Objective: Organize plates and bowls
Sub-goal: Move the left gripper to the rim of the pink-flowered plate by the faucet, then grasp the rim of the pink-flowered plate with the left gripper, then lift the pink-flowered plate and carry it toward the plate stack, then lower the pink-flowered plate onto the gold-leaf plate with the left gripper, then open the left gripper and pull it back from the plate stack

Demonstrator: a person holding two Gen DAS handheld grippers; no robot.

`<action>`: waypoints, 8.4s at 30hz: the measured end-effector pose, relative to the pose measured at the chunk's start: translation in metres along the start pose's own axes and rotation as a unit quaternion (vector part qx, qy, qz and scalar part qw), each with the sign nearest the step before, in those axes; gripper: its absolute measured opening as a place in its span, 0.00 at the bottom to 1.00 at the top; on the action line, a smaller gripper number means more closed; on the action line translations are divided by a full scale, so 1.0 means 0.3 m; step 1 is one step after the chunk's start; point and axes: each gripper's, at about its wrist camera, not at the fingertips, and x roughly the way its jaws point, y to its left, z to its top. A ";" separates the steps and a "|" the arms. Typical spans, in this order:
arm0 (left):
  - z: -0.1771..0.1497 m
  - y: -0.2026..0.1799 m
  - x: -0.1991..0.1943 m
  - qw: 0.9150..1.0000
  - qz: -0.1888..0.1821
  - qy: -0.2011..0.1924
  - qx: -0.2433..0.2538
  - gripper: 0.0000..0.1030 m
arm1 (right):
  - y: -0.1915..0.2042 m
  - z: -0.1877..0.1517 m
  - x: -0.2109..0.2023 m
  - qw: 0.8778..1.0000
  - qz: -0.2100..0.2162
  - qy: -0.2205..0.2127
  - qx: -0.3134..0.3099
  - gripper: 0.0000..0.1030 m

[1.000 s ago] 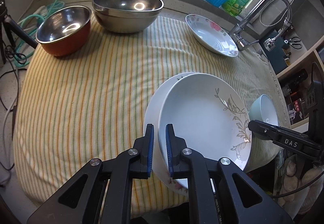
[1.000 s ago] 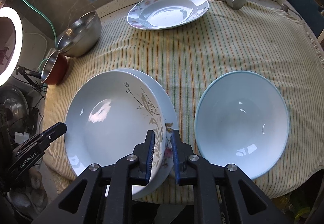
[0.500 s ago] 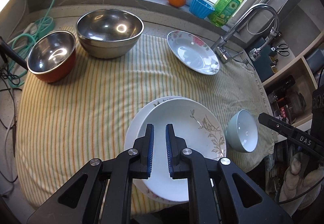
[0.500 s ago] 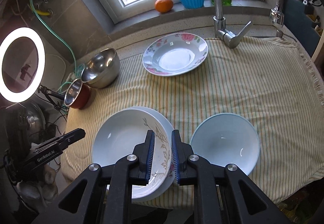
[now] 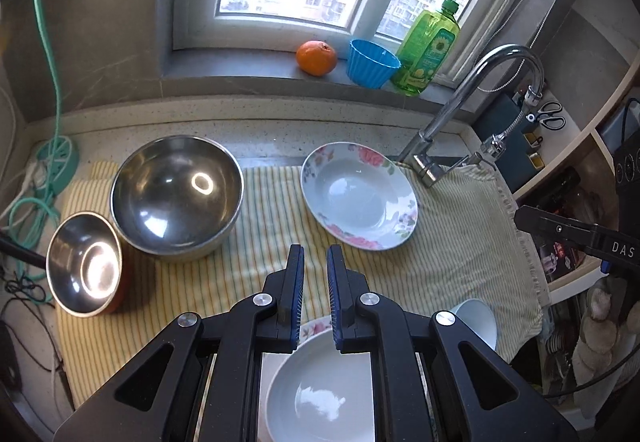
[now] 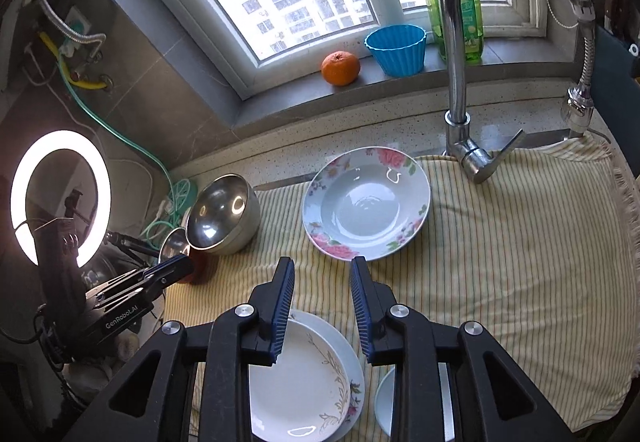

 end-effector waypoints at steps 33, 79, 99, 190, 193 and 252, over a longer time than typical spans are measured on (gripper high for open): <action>0.261 0.056 0.555 0.989 0.019 0.138 -0.047 0.10 | -0.369 0.172 0.471 0.991 -0.062 0.080 0.083 0.25; 0.224 0.047 0.583 0.988 0.020 0.140 -0.060 0.09 | -0.392 0.145 0.547 0.988 -0.073 0.105 0.090 0.15; 0.206 0.075 0.374 0.992 0.012 0.104 -0.069 0.09 | -0.234 0.119 0.420 0.992 -0.055 0.087 0.070 0.15; -0.425 0.099 0.049 0.987 -0.010 0.114 -0.116 0.09 | -0.053 -0.559 0.253 0.985 -0.064 0.154 0.038 0.15; -0.421 0.091 0.053 0.987 -0.006 0.112 -0.113 0.09 | -0.041 -0.558 0.256 0.985 -0.072 0.152 0.029 0.15; -0.364 0.120 -0.119 0.995 0.061 0.026 -0.081 0.09 | 0.101 -0.418 0.091 0.990 -0.093 0.034 -0.105 0.29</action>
